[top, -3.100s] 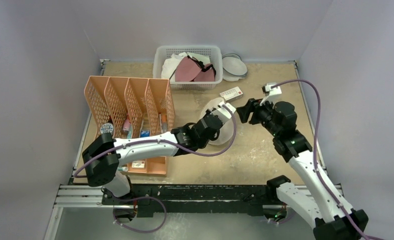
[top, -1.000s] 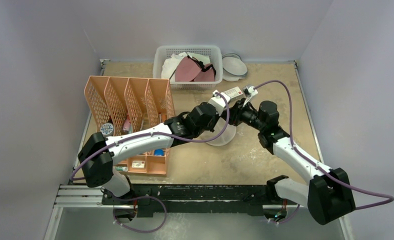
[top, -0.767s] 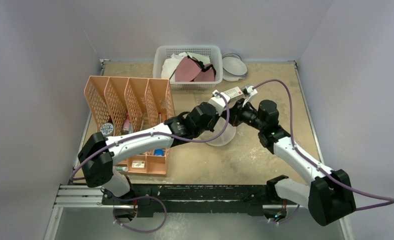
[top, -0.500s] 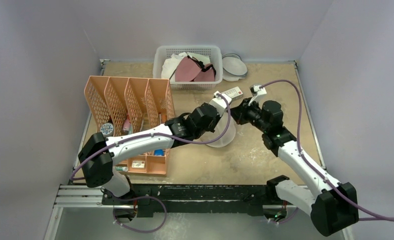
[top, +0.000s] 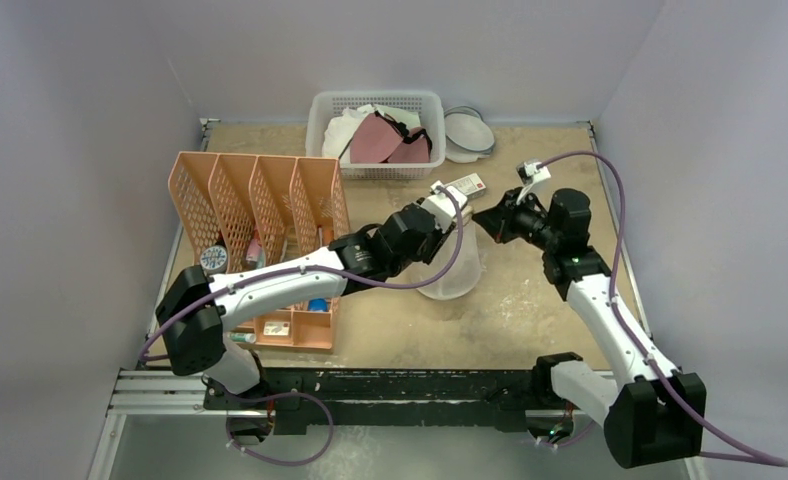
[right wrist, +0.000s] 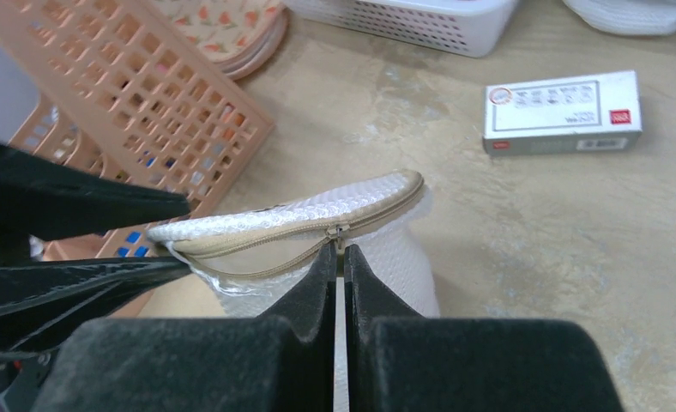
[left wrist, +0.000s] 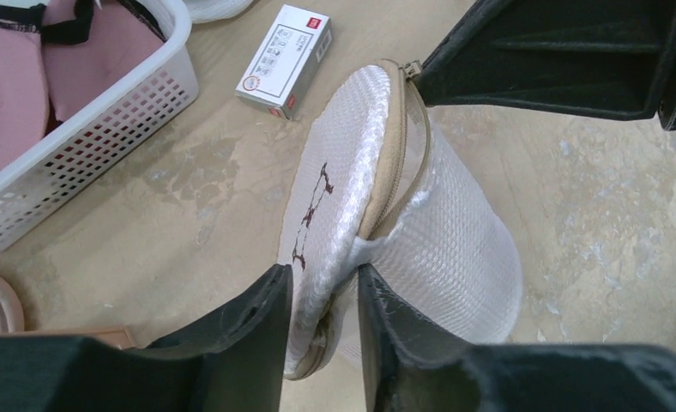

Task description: Unzip the laundry bag and remove the bra

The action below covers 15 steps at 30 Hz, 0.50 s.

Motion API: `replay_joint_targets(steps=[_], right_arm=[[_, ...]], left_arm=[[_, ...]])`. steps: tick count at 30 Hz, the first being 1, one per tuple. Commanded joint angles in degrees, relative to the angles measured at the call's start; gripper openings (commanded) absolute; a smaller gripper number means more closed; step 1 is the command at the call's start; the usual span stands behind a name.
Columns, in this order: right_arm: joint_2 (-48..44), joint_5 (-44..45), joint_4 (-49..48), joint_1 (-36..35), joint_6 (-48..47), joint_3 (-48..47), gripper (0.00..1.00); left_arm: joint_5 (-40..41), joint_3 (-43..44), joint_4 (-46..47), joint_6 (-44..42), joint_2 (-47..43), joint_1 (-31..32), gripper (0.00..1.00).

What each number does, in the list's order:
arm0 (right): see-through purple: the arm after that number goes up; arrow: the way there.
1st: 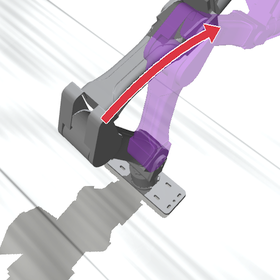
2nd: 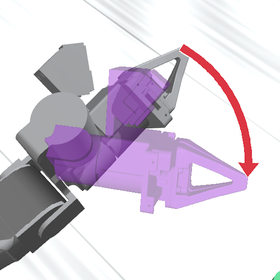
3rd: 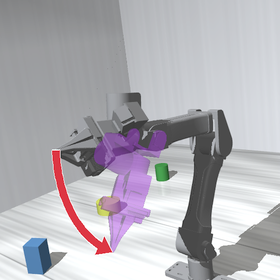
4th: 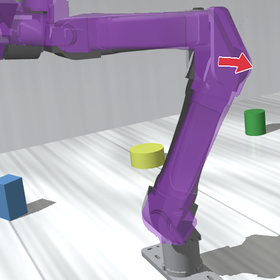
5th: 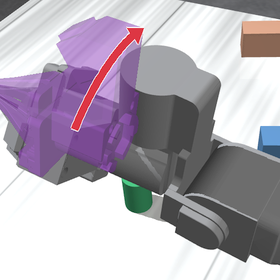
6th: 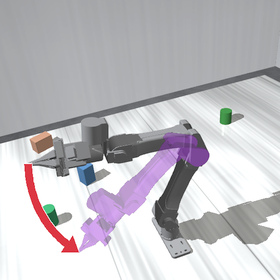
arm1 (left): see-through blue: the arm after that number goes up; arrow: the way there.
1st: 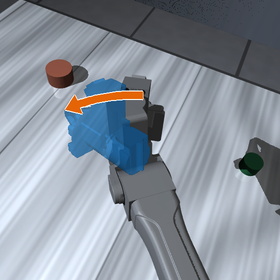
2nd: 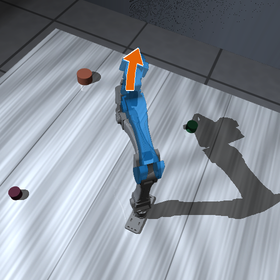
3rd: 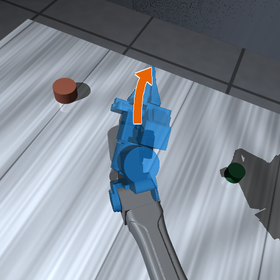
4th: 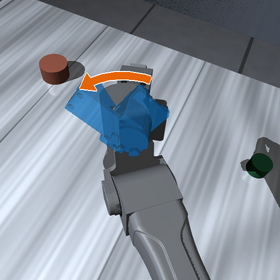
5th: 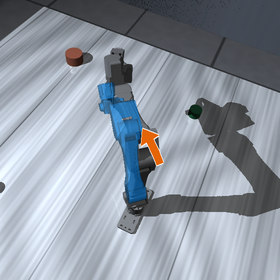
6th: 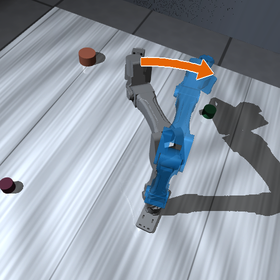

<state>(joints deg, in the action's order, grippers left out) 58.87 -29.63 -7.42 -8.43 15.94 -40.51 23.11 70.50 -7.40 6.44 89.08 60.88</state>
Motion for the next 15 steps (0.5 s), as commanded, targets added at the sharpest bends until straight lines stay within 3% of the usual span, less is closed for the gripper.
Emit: replay_joint_targets(steps=[1, 6, 15], right_arm=[[-3.5, -9.9, -4.9, 0.2, -2.5, -1.1, 0.0], [-2.7, -13.6, -5.6, -0.8, -1.3, -1.4, 0.0], [-0.7, -11.6, -6.9, -7.5, 0.0, -3.0, 0.0]], left_arm=[[-7.0, 1.9, 1.9, 0.5, -4.0, -0.1, 0.38], [-11.2, 1.5, 3.7, 2.6, -5.1, -0.2, 0.41], [-5.8, 2.7, 2.6, 4.5, -3.8, -0.5, 0.42]])
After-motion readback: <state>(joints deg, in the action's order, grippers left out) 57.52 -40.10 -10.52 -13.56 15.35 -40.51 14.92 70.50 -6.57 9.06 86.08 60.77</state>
